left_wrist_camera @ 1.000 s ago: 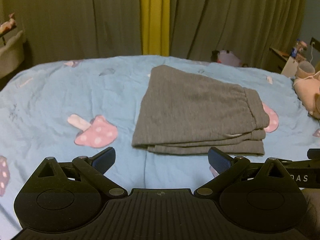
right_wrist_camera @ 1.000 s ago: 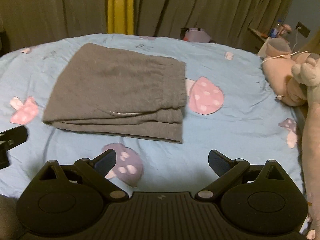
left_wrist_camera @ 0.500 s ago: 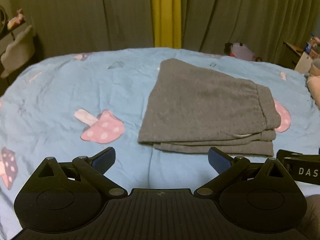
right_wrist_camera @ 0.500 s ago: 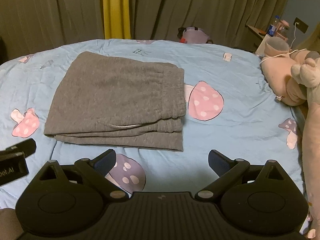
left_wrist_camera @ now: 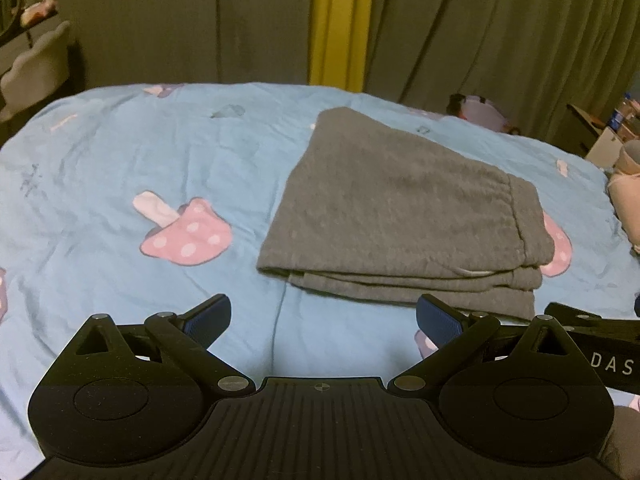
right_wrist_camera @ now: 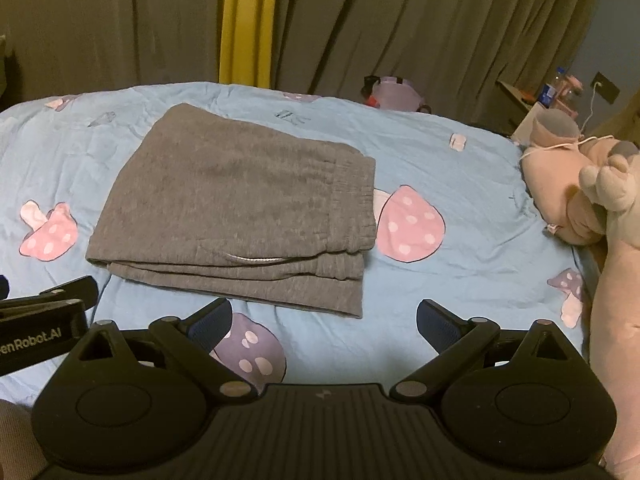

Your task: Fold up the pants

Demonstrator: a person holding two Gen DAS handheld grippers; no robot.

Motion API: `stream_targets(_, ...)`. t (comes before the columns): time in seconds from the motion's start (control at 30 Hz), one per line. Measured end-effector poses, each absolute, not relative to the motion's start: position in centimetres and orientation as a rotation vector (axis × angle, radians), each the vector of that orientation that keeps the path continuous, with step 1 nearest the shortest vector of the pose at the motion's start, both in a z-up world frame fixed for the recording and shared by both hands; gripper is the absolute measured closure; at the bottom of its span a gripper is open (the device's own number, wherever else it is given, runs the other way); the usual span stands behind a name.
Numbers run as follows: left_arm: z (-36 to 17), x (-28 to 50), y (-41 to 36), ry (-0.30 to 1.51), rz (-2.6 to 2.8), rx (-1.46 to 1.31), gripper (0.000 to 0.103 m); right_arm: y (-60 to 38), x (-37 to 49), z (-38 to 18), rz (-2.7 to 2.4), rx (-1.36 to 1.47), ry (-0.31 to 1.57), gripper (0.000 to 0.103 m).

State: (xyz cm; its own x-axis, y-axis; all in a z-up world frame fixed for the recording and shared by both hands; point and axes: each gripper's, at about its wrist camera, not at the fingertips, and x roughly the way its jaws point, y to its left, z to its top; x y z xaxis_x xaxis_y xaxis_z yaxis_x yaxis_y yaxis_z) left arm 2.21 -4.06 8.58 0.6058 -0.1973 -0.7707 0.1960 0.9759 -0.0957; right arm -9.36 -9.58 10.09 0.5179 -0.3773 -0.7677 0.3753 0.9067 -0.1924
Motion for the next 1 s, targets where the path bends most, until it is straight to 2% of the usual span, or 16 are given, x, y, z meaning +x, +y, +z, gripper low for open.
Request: stream_targets(1.0, 7.96, 2.30, -3.64, 0.911, -0.257, -0.058, 0.000, -10.08, -9.22, 9.34, -0.466, 0.024, 0.934, 0.004)
